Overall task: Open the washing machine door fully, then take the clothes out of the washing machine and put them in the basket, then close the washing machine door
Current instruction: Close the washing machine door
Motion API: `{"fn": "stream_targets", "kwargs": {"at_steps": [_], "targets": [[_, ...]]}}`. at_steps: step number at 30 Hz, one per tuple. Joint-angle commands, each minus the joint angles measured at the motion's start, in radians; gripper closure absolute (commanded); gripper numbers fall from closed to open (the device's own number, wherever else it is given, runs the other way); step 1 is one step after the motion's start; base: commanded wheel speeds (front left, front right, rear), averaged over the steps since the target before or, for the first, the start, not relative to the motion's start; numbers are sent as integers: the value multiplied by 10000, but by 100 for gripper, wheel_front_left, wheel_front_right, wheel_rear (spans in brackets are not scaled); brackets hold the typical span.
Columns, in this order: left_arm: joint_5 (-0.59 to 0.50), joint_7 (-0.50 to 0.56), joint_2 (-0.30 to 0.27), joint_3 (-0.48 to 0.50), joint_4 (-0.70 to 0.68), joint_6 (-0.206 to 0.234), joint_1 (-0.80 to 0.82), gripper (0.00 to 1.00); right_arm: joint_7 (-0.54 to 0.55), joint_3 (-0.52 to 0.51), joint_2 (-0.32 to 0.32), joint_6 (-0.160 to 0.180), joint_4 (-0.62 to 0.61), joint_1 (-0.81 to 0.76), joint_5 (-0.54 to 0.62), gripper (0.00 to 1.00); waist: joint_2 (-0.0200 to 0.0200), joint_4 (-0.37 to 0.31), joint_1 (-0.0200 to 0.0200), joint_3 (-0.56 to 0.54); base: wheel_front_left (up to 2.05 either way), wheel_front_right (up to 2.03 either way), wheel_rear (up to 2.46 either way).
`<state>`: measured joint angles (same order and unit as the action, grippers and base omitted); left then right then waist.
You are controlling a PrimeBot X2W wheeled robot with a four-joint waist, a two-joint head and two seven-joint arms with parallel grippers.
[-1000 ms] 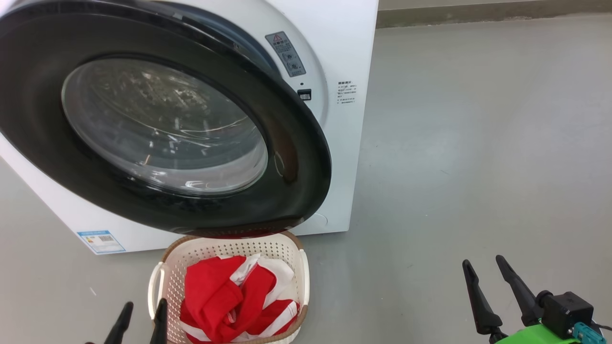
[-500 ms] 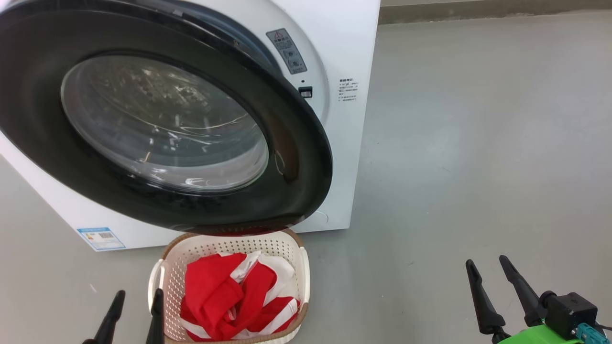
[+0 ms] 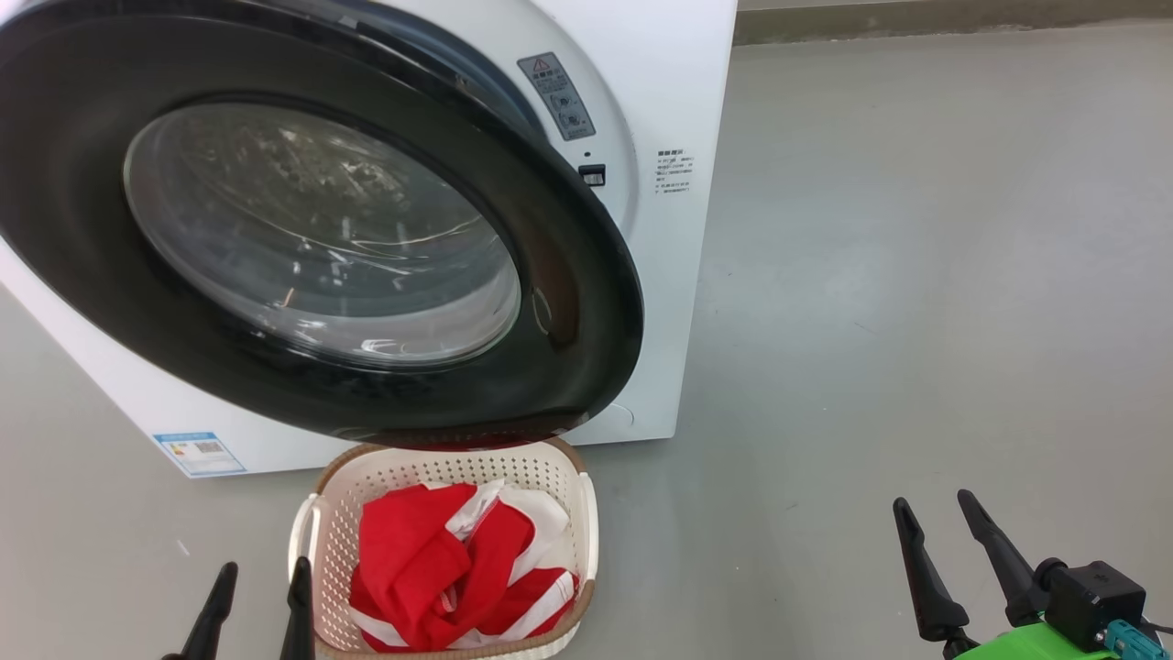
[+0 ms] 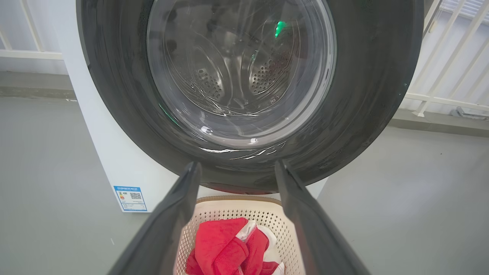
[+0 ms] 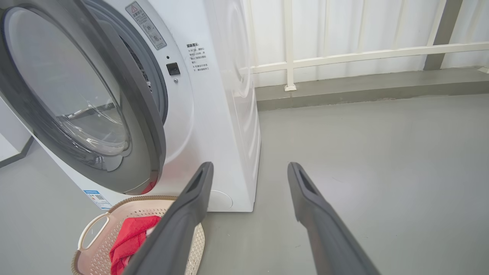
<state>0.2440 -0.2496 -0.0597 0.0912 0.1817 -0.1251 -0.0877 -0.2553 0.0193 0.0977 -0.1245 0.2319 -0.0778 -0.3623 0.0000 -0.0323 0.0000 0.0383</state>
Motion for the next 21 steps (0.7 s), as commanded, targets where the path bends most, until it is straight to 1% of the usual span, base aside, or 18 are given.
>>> {"fn": "stream_targets", "kwargs": {"at_steps": [1, 7, 8, 9, 10, 11, 16, 21], "targets": [[-143, -122, -53, 361, -223, -56, 118, 0, -65, 206, 167, -62, -231, 221, 89, 0, 0, 14, 0, -3, 0, 0, 0], [-167, -122, -29, 212, -173, -56, 166, 0, -65, 339, 169, -62, -222, 286, 34, 0, 0, 239, 0, -48, 0, 0, 0], [-166, -122, -23, 163, -168, -56, 177, 0, -65, 401, 170, -62, -227, 316, -14, 10, 0, 306, 0, -55, 0, 0, 0], [-167, -122, -17, 114, -167, -56, 186, 0, -65, 469, 168, -62, -225, 356, -80, 52, 0, 376, 0, -58, 0, 0, 0], [-164, -122, -10, 73, -166, -56, 190, 0, -65, 545, 182, -62, -215, 407, -112, 81, 0, 452, 0, -73, 0, 0, 0], [-155, -122, -1, 31, -166, -56, 184, 0, -65, 638, 190, -62, -209, 471, -143, 100, 0, 535, 0, -81, 0, 0, 0], [-117, -122, 37, -249, -172, -56, 124, 0, -65, 1179, 182, -62, -62, 930, -335, 100, 0, 1023, 0, -121, 0, 0, 0], [-91, -122, 65, -441, -206, -56, 200, 0, -65, 1466, 16, -62, 103, 1598, -602, 100, 0, 1567, 0, -73, 0, 0, 0]]}}
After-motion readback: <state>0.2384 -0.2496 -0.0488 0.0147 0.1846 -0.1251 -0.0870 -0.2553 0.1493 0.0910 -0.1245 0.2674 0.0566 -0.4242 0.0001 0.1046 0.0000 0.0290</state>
